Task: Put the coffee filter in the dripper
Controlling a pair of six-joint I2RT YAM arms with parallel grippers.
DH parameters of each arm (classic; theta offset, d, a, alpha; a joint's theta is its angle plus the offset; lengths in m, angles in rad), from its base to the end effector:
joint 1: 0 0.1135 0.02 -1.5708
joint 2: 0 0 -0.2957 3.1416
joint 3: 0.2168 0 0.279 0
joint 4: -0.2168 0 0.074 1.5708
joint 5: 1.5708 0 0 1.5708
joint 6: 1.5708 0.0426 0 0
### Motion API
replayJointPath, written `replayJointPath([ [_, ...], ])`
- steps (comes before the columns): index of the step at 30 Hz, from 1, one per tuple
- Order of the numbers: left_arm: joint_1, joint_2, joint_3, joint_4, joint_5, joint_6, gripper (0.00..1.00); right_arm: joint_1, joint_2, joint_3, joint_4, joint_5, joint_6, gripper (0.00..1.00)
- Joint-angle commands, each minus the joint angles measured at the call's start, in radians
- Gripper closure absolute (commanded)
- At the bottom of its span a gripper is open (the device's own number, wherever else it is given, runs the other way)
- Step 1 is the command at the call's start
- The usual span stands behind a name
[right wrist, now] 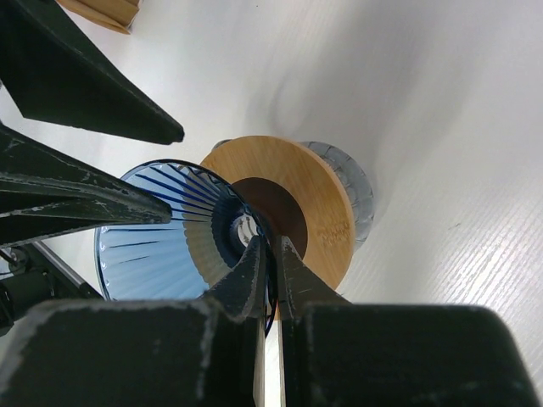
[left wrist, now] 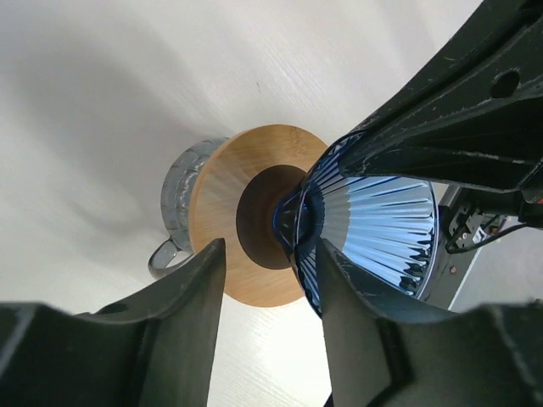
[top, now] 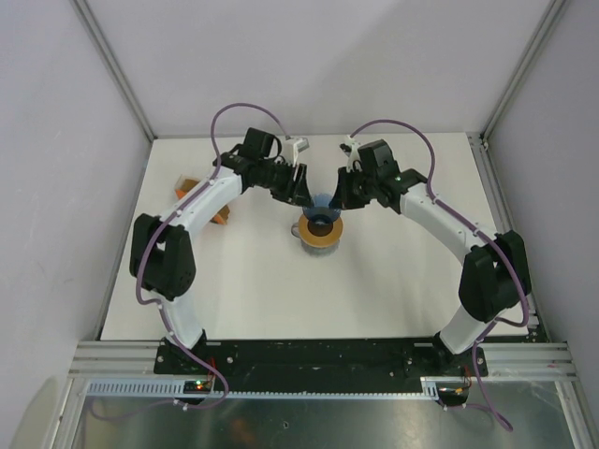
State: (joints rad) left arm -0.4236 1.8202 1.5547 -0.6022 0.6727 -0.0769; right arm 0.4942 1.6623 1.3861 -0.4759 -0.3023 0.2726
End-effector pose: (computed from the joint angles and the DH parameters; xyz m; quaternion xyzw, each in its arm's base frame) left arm 0.3912 -0.2055 0.3046 0.2648 0.8533 -0.3807 0.2382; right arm 0.3543 0.2053 0.3131 -0.1598 0.8947 0.2753 0.3132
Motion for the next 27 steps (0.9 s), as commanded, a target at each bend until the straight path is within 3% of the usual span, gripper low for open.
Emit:
replayJointPath([
  [1,0.015,-0.012,0.067,-0.082,-0.028,0.042,0.45,0.005,0.000,-0.045,-0.054,0.067,-0.030,1.00],
  [5,0.034,-0.029,0.096,-0.083,-0.034,0.037,0.40,0.010,-0.020,-0.035,-0.043,0.072,-0.024,0.99],
  [10,0.045,-0.034,0.110,-0.082,-0.039,0.033,0.38,0.009,-0.021,-0.008,-0.048,0.078,-0.023,0.69],
  [15,0.047,-0.031,0.106,-0.082,-0.041,0.032,0.39,0.012,-0.023,0.054,-0.060,0.077,-0.026,0.47],
  [22,0.061,-0.046,0.121,-0.083,-0.055,0.042,0.39,0.017,-0.031,0.134,-0.057,0.065,-0.039,0.29],
  [27,0.100,-0.078,0.135,-0.084,-0.066,0.045,0.37,0.020,-0.038,0.180,-0.047,0.051,-0.064,0.04],
])
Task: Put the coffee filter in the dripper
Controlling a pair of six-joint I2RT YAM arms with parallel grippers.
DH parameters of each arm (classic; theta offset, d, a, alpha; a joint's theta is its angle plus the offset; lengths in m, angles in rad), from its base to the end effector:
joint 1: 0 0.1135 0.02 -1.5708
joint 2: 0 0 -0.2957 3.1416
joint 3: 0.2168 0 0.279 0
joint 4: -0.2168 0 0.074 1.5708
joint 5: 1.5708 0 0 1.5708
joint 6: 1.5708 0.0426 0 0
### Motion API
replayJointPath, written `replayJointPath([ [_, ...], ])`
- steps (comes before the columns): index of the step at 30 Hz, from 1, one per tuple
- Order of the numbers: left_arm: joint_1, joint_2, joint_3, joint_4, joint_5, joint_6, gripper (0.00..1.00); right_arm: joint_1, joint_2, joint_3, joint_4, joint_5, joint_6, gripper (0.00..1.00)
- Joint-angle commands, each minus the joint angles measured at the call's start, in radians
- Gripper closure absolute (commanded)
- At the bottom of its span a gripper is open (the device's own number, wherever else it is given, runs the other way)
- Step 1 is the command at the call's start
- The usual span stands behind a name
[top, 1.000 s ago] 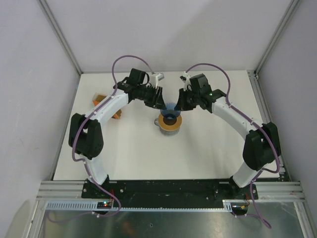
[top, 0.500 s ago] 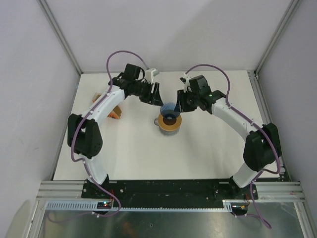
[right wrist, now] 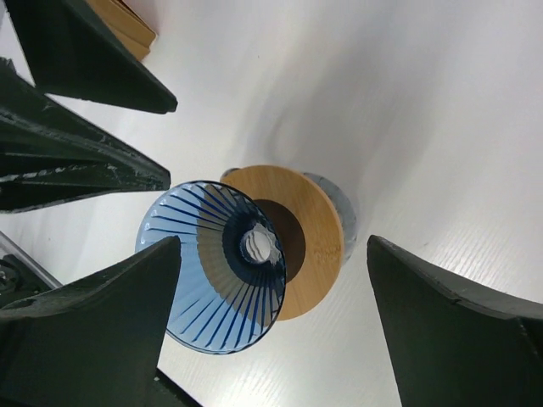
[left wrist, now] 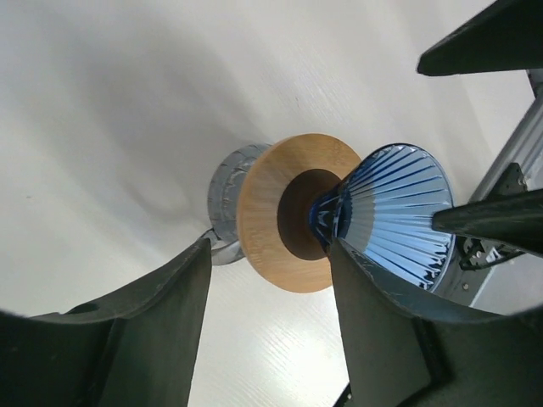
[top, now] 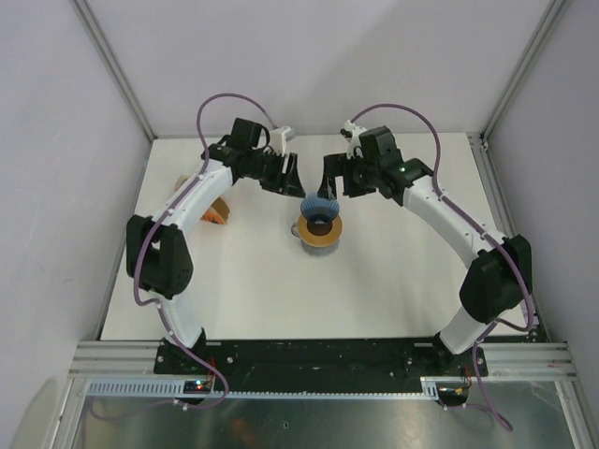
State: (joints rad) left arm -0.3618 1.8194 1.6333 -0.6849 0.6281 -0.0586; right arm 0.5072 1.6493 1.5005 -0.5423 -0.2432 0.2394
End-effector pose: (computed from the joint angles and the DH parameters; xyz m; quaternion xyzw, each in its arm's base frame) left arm 0.4040 -0.1797 0.3257 0.2396 0.8672 -0.3518 0.2583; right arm 0.3538 0.2083 0.3537 -0.1711 0.8832 0.2563 0.3535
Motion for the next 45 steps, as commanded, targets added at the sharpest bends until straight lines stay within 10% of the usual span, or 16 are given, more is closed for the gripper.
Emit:
replayJointPath([
  [1,0.050,-0.086,0.055,-0.001,-0.029,0.031,0.36,0.008,-0.036,0.066,0.031,-0.015,-0.038,0.02],
  [14,0.198,-0.320,-0.156,-0.031,-0.454,0.472,0.32,-0.053,-0.276,-0.109,0.232,-0.179,-0.212,0.01],
  [28,0.533,-0.330,-0.309,-0.031,-0.091,1.081,0.40,-0.062,-0.281,-0.194,0.214,-0.172,-0.248,0.01],
  [45,0.540,-0.223,-0.305,-0.049,0.014,1.439,0.48,-0.061,-0.273,-0.229,0.203,-0.179,-0.210,0.01],
])
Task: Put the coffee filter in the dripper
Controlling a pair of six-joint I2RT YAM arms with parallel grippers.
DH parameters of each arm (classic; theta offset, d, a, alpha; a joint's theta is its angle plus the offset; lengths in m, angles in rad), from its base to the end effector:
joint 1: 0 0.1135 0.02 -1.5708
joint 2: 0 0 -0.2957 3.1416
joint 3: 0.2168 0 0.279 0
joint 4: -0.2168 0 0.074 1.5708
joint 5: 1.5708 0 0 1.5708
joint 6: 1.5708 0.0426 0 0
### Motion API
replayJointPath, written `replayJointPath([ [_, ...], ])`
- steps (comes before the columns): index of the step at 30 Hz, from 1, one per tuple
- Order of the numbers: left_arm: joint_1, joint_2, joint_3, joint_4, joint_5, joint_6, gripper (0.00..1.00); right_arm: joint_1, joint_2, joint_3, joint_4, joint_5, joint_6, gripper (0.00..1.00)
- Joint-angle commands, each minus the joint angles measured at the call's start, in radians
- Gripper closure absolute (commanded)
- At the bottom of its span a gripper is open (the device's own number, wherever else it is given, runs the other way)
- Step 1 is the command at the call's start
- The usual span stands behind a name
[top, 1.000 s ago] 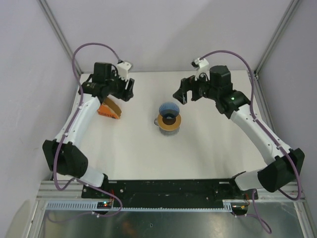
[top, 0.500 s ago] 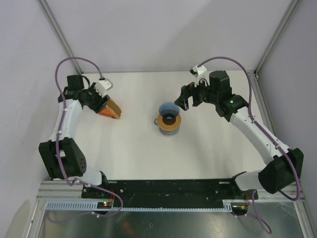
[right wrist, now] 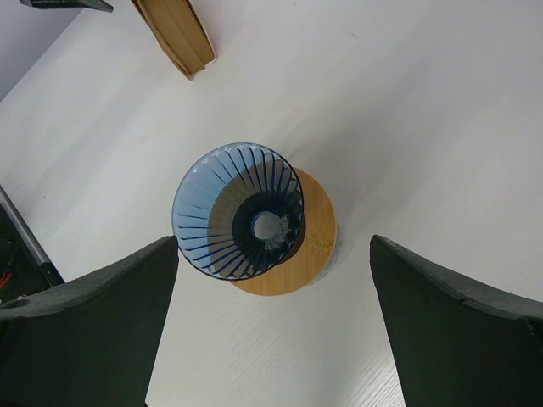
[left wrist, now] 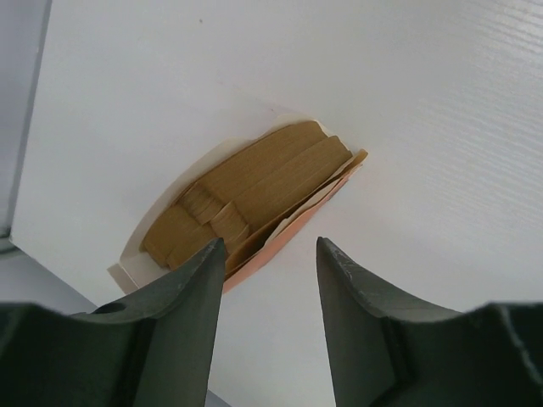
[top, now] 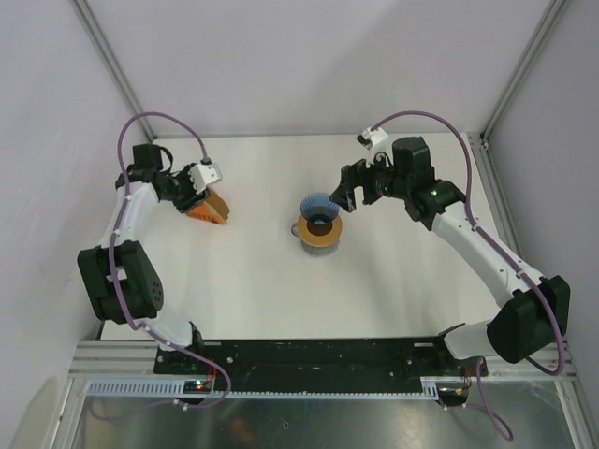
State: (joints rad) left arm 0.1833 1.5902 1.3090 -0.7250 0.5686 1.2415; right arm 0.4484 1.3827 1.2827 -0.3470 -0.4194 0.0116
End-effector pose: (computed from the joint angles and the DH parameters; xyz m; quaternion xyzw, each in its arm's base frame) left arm 0.3611 0.0436 0.2983 0.5328 0.7564 -0.0291 0.3784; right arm 0.3021 0.1646 0.3877 -0.2876 0.7840 0.2903 0.4672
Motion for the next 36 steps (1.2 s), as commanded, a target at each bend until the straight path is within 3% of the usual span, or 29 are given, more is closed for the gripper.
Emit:
replayJointPath([
  [1,-0.005,0.013,0.015,-0.017,0.068,0.161,0.47,-0.002,-0.008,-0.015,0.007,-0.003,0.019,0.01],
  [7,-0.007,0.056,0.022,-0.033,0.041,0.215,0.48,-0.003,-0.019,-0.036,0.007,0.002,0.021,0.01],
  [21,-0.023,0.078,0.031,-0.052,0.042,0.201,0.72,-0.004,-0.016,-0.049,-0.006,0.013,0.019,0.01],
  [27,-0.035,0.071,0.039,-0.059,0.049,0.188,0.97,-0.005,-0.013,-0.049,-0.008,0.012,0.020,0.01],
  [36,-0.042,0.069,0.104,-0.059,0.075,0.107,1.00,-0.007,-0.010,-0.049,-0.008,0.008,0.024,0.01],
])
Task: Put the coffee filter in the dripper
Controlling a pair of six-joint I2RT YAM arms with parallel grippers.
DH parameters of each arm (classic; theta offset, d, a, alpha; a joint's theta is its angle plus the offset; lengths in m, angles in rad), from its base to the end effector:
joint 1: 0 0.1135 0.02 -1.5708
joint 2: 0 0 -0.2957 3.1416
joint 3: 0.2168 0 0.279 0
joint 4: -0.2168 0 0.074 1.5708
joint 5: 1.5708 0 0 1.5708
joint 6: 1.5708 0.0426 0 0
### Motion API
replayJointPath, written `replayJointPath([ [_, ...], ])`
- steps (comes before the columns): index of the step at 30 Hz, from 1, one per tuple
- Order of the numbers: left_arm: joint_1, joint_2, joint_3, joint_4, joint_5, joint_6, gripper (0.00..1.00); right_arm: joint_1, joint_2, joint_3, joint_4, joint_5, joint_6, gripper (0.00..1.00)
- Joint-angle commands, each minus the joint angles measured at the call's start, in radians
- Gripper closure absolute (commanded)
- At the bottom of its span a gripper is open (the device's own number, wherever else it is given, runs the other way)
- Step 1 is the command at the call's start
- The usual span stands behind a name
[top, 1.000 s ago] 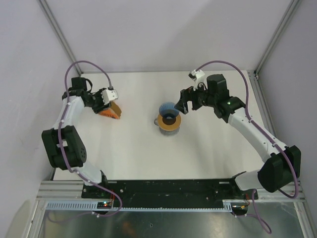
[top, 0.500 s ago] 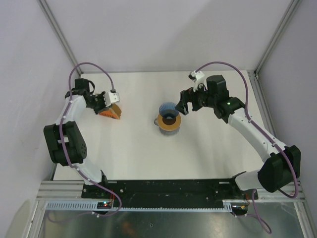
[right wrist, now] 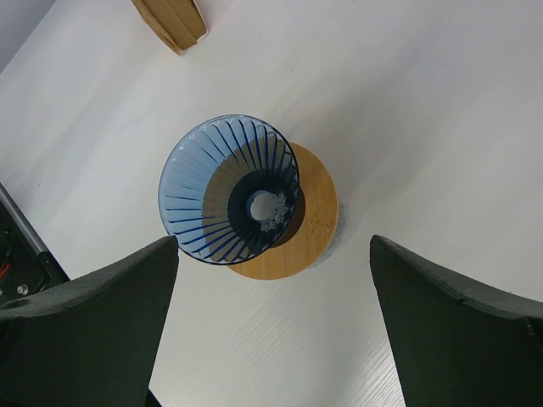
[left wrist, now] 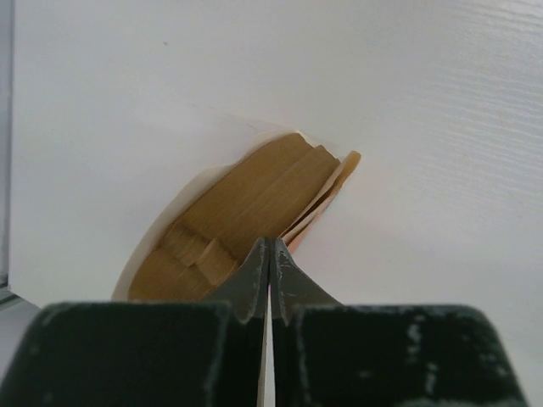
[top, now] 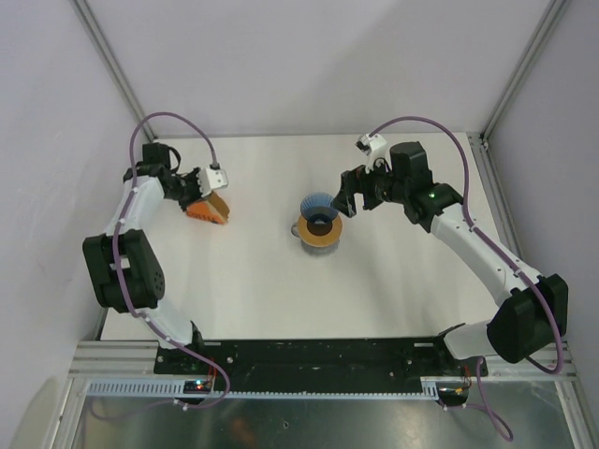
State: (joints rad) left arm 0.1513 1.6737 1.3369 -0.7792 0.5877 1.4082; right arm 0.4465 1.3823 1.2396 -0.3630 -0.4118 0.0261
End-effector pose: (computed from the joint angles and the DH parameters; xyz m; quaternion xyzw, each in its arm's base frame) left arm 0.3747 0.0332 0.2759 0.6010 0.7159 -0.0489 0.3518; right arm 0.3009 0.1629 0.3699 -0.2775 0.8031 0.2876 0.4420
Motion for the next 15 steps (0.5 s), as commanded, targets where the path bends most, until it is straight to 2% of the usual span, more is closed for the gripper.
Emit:
replayJointPath([
  [1,-0.013,-0.016,0.087,-0.006,0.065,-0.081,1.00,-0.005,-0.009,-0.007,0.008,0.001,0.011,0.01],
  [8,-0.036,-0.032,0.102,-0.005,0.052,-0.147,1.00,-0.005,-0.010,-0.006,0.018,-0.004,0.015,0.01],
  [15,-0.053,-0.065,0.157,-0.005,0.101,-0.271,1.00,-0.004,-0.025,-0.006,0.040,-0.015,0.028,0.01],
])
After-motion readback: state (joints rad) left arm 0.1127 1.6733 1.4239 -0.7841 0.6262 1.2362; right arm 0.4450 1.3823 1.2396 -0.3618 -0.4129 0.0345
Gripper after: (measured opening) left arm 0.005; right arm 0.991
